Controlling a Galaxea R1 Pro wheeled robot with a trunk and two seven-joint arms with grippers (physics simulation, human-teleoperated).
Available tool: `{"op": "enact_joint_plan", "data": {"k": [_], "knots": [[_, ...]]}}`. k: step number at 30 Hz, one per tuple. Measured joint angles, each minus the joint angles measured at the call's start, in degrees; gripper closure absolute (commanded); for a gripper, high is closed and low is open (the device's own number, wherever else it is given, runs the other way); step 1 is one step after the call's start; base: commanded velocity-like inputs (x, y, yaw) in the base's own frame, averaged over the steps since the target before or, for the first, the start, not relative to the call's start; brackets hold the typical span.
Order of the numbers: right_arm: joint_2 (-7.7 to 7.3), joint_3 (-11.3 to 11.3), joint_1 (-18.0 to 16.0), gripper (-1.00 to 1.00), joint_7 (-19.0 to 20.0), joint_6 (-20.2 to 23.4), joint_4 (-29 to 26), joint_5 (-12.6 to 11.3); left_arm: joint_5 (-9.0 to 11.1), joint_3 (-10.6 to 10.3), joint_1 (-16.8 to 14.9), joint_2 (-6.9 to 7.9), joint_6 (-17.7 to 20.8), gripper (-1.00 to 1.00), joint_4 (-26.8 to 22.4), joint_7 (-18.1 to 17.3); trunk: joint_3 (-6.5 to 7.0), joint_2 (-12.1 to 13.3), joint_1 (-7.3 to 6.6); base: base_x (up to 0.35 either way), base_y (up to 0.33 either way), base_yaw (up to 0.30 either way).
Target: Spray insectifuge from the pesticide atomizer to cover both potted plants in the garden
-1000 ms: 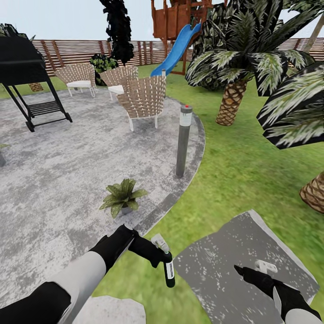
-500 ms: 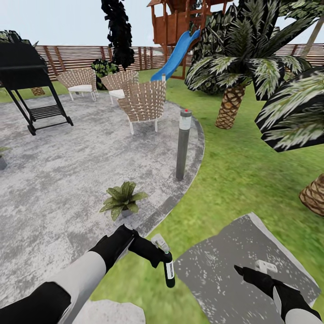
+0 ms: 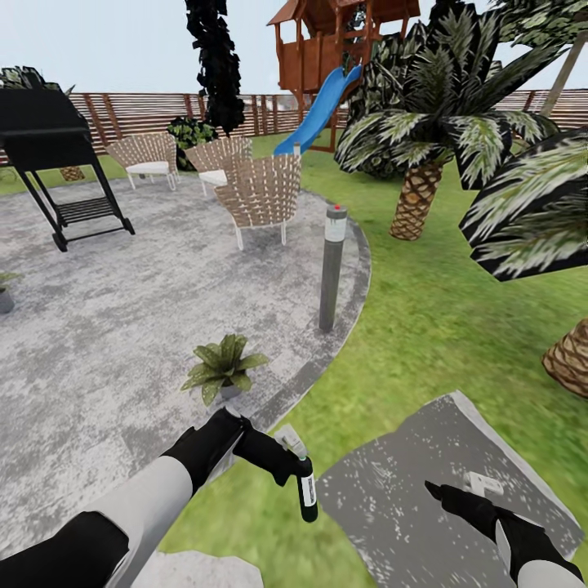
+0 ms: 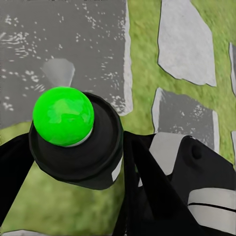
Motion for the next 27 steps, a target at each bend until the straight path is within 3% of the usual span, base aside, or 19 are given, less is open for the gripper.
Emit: {"op": "enact_joint_plan", "data": {"k": [27], "knots": [[0.07,0.00,0.00,-1.00,-0.07,0.00,0.00,0.00,0.00,0.00,0.00,0.00,0.00,1.00,0.00,0.07,2.41,0.00,0.00,0.000,0.000,0.000]]}}
